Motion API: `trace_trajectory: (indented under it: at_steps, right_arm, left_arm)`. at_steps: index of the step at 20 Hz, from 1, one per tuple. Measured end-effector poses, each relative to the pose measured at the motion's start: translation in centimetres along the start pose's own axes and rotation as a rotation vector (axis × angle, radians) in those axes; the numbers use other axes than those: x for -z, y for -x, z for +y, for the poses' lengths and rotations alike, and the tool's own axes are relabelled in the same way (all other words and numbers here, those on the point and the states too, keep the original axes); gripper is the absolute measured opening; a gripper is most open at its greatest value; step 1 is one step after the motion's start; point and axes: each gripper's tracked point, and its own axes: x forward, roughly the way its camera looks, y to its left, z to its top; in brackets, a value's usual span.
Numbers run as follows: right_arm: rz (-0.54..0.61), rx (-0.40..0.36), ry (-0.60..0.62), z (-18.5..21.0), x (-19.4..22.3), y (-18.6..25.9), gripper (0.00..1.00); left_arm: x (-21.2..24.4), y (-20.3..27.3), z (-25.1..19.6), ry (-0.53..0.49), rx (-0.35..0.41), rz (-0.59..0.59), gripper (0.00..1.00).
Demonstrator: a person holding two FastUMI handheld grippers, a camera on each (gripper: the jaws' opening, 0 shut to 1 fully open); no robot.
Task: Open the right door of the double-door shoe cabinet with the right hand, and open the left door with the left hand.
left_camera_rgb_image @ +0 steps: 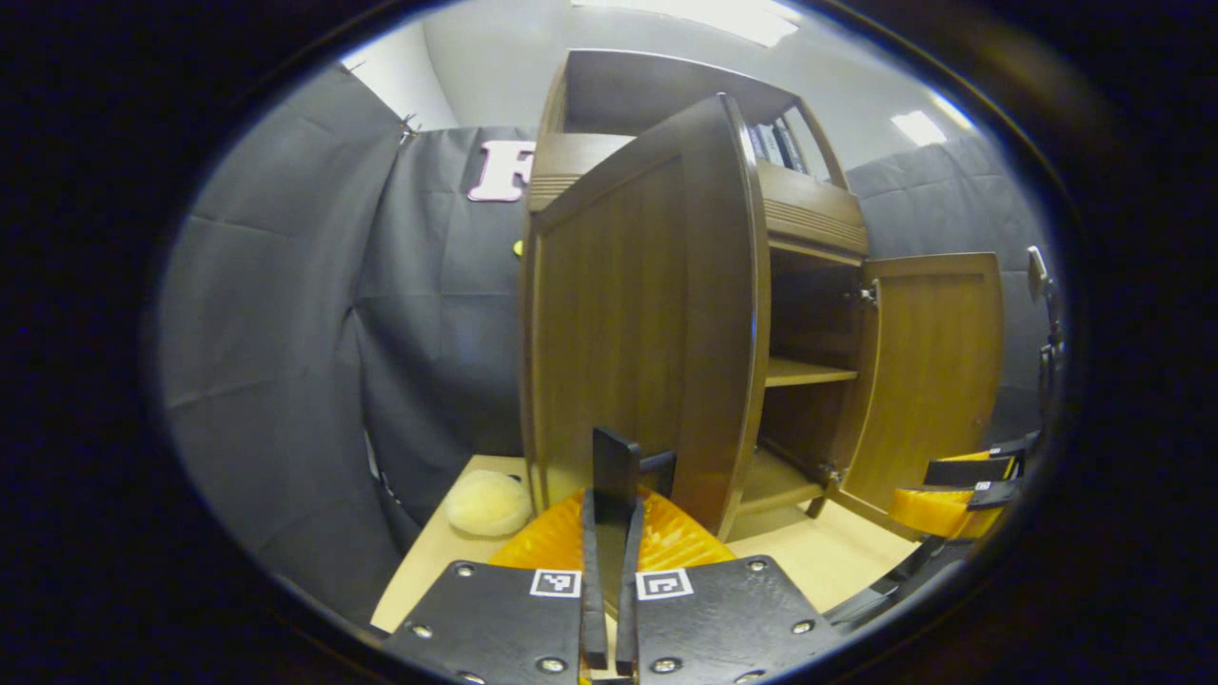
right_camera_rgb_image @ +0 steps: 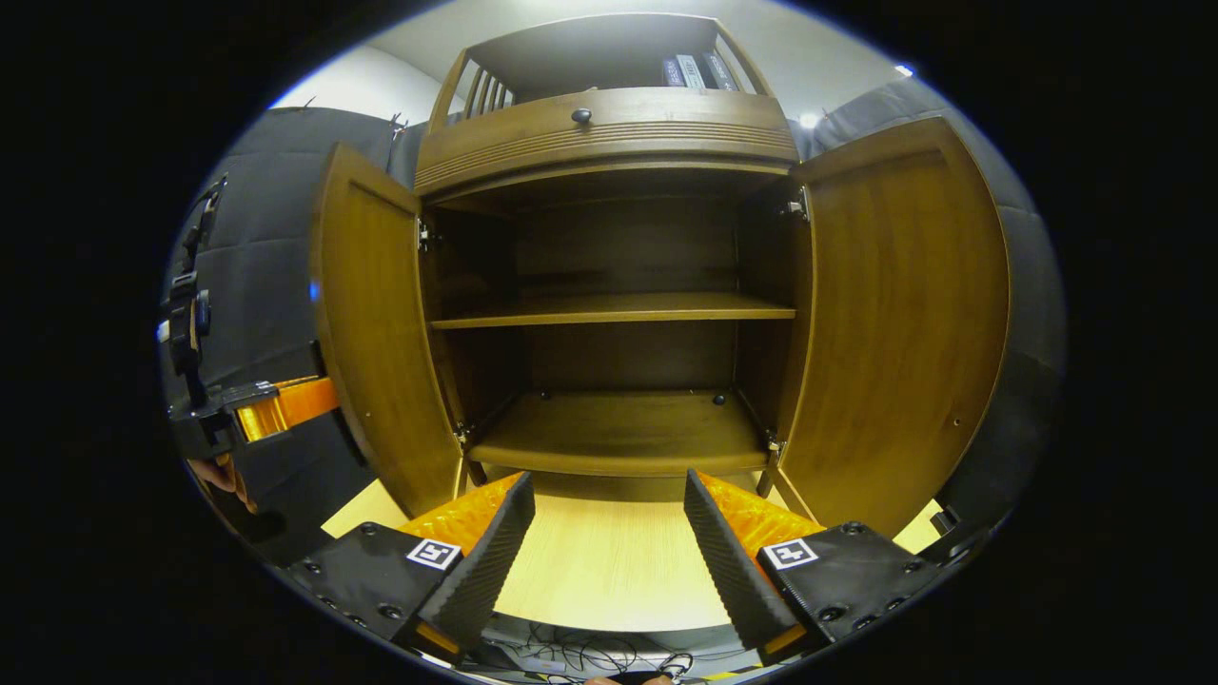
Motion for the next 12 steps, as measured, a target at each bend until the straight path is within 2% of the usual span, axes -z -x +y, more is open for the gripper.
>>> trace_trajectory:
  at_steps: [5,6,10,12]
  right_arm:
    - [-0.004,-0.012,0.021,0.9,-0.2,0.4,0.97]
    - [-0.007,-0.015,0.026,1.0,-0.4,0.4,0.97]
    - [-0.034,-0.002,0.056,0.8,-1.6,0.4,0.97]
    - [-0.055,0.015,0.053,0.2,-2.5,0.6,0.97]
  left_arm:
    - [1.3,1.6,9.6,0.055,-0.086,-0.012,0.05]
    - [1.3,1.8,11.0,0.079,-0.074,-0.021,0.05]
    - [1.7,1.5,12.5,0.174,0.072,-0.043,0.05]
    - [1.8,1.4,12.7,0.199,0.088,-0.051,0.05]
